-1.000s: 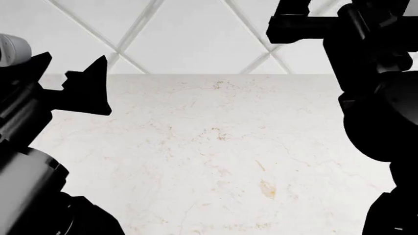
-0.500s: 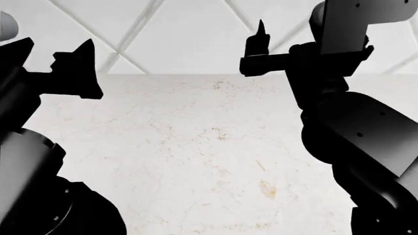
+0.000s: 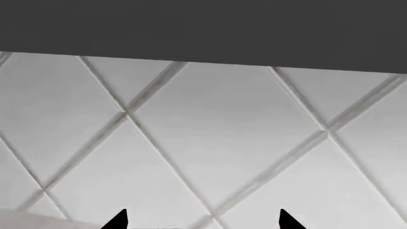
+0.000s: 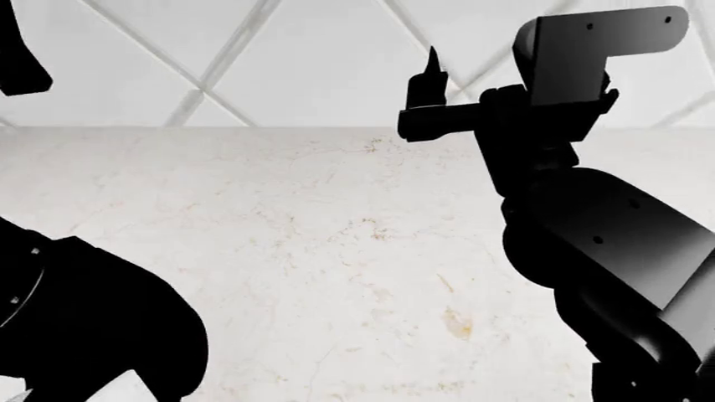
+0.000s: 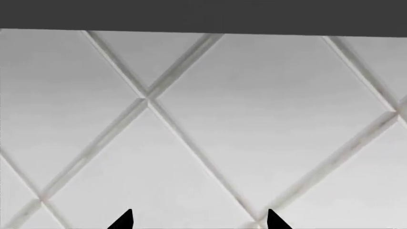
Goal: Pick the pear, radish from the counter and place them in the cabinet. Then close the cabinet.
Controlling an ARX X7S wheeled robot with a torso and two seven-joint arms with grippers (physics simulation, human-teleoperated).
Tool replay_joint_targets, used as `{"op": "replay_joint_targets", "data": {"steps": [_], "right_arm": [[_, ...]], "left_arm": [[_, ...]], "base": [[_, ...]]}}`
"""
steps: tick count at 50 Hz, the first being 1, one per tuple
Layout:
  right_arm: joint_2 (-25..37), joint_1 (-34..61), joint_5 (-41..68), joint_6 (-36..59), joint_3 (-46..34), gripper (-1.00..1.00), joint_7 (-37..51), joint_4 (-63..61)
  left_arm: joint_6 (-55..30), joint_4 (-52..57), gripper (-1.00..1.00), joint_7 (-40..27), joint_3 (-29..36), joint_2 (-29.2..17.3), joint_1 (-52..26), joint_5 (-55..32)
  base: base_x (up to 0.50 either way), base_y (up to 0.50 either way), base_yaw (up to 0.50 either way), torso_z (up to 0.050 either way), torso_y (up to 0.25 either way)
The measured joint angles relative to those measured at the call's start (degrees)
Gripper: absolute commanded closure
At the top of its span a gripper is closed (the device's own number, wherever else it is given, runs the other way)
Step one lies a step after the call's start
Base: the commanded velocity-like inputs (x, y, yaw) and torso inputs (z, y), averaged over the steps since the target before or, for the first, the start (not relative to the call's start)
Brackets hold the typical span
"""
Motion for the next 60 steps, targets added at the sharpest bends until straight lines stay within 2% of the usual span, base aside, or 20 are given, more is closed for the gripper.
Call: {"op": "replay_joint_targets", "data": {"steps": [32, 47, 60], "right_arm": [[-0.05, -0.82, 0.18, -1.3, -0.35, -1.0, 0.31, 0.52], [0.19, -0.97, 0.61, -1.42, -0.22, -1.0, 0.64, 0.32], [0.32, -0.97, 0.93, -1.42, -0.25, -1.0, 1.02, 0.08]], "left_arm": [[16.65, -1.58, -1.0, 0.0, -17.16, 0.02, -6.45, 4.53], [28.45, -4.02, -1.0, -0.98, -26.09, -1.0, -18.05, 8.6], [32.38, -8.48, -1.0, -6.11, -28.31, -4.45, -25.59, 7.47]], "base": [[0.0, 0.0, 0.0, 0.0, 0.0], [0.0, 0.0, 0.0, 0.0, 0.0], [0.0, 0.0, 0.0, 0.0, 0.0]]}}
